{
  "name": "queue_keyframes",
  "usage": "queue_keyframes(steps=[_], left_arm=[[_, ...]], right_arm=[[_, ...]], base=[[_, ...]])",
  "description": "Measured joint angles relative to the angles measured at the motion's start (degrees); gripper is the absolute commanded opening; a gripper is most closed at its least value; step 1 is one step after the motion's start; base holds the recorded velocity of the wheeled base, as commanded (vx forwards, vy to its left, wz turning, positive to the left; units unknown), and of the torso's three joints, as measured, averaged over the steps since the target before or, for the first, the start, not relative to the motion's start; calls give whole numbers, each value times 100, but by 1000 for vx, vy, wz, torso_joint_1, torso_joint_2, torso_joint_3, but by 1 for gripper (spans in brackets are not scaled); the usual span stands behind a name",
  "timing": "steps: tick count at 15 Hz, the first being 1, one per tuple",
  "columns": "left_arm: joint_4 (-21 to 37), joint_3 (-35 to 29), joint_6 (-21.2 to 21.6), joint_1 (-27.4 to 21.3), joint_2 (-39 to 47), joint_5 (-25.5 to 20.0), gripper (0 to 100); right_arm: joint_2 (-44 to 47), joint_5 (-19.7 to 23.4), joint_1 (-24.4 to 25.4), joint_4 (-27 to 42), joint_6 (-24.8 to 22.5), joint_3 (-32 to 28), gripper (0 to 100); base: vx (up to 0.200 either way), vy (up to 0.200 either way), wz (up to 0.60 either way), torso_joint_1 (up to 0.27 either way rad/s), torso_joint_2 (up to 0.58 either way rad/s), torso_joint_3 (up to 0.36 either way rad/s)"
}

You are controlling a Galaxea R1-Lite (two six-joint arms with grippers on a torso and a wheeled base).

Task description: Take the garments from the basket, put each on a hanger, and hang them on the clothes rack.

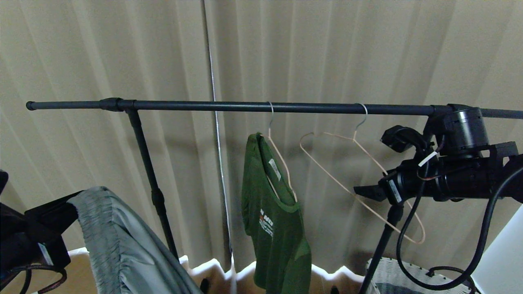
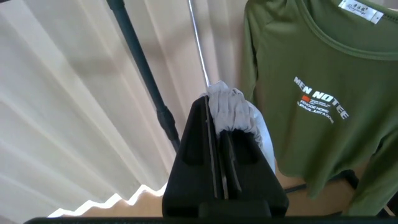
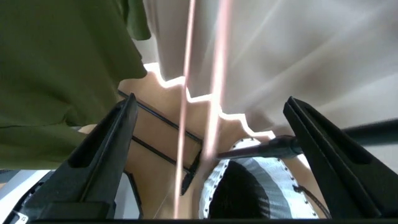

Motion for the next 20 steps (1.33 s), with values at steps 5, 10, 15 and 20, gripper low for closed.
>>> queue_keyframes(steps=[5, 10, 15, 20], left_arm=[[0, 5, 1, -9, -2, 2, 0], [0, 5, 1, -9, 15, 0, 0], [-1, 11, 0, -4, 17, -6, 0], [-6, 84, 6, -15, 45, -91, 0]], right_arm=[[-41, -11, 9, -35, 5, 41, 0], [-215, 5, 5, -22, 202, 127, 0], [-573, 16, 16, -371, 752, 271, 0], [-1012, 7, -28, -1104, 789, 890, 0]], base=[[0, 0, 0, 0, 0, 0], [0, 0, 0, 0, 0, 0], [0, 0, 0, 0, 0, 0], [0, 0, 0, 0, 0, 0]])
